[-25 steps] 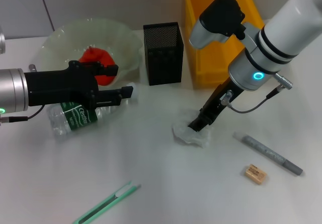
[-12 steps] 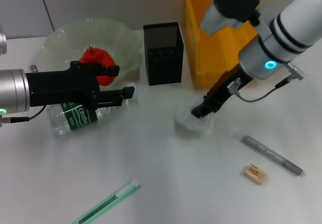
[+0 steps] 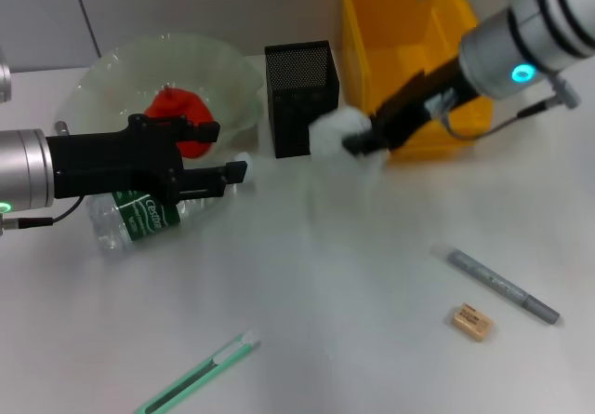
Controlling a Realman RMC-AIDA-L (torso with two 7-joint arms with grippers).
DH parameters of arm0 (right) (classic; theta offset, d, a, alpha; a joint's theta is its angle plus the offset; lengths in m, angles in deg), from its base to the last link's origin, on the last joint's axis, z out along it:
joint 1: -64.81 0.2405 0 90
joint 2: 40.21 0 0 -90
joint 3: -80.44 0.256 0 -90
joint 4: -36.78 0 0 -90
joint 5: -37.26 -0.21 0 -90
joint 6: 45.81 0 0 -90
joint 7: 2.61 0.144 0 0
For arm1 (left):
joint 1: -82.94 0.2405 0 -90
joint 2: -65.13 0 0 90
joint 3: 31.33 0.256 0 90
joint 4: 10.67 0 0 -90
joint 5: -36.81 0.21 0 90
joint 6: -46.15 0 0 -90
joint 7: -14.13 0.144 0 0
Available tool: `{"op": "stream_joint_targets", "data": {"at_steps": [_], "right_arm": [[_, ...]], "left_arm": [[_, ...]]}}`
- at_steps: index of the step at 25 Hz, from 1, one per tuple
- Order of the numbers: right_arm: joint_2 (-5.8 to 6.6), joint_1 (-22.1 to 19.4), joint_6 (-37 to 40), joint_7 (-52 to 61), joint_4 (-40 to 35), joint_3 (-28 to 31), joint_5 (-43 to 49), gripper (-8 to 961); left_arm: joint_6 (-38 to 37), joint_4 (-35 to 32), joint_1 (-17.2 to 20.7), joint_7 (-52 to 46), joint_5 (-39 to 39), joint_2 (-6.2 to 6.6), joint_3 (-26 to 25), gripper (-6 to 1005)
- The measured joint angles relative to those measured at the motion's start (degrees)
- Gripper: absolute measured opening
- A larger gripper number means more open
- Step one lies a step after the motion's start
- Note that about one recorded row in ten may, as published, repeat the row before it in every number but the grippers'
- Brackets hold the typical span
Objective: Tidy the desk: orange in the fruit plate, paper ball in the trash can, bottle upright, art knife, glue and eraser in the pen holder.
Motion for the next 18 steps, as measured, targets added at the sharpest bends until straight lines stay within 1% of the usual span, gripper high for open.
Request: {"op": "stream_joint_targets", "data": {"at_steps": [3,4,5,8,9,10,12,14,18], "right_arm": [[-0.02,-2.95,-2.3,0.5,-6.21,0.14,-1.79,329],[-0.14,-5.31,-4.67,1.13,-10.5,0.16,-2.13,328],[-0.14,-5.31,-4.67,1.13,-10.5,0.16,-2.13,328],[-0.15,-7.83,-7.01,2.65,-15.43,0.28,-2.63,327],[-0.13,-9.3,-8.39,3.43,-18.28,0.79,-2.68,327],[-0.13,-9.3,-8.39,3.43,-18.28,0.79,-2.68,326],[-0.17,-10.65,-10.27,3.59,-19.73,1.34,-2.63,325],[-0.17,-12.65,-14.41,3.67,-20.1,1.72,-2.63,323],[-0.12,-13.5,-16.46,3.81,-19.06,2.56,-2.53,322]], "left_arm": [[0.0,0.0,0.03,0.0,0.0,0.05,0.0,696],[0.0,0.0,0.04,0.01,0.01,0.05,0.0,696],[0.0,0.0,0.04,0.02,0.01,0.07,0.0,696],[0.0,0.0,0.04,0.07,0.02,0.15,0.0,696],[-0.01,0.0,0.04,0.07,0.02,0.15,0.0,696],[0.0,0.0,0.04,0.07,0.03,0.16,0.0,696],[-0.01,0.0,0.03,0.07,0.03,0.17,0.0,696],[0.0,-0.02,0.04,0.07,0.03,0.18,0.0,696],[-0.01,-0.07,0.09,0.07,0.03,0.17,0.0,696]]}}
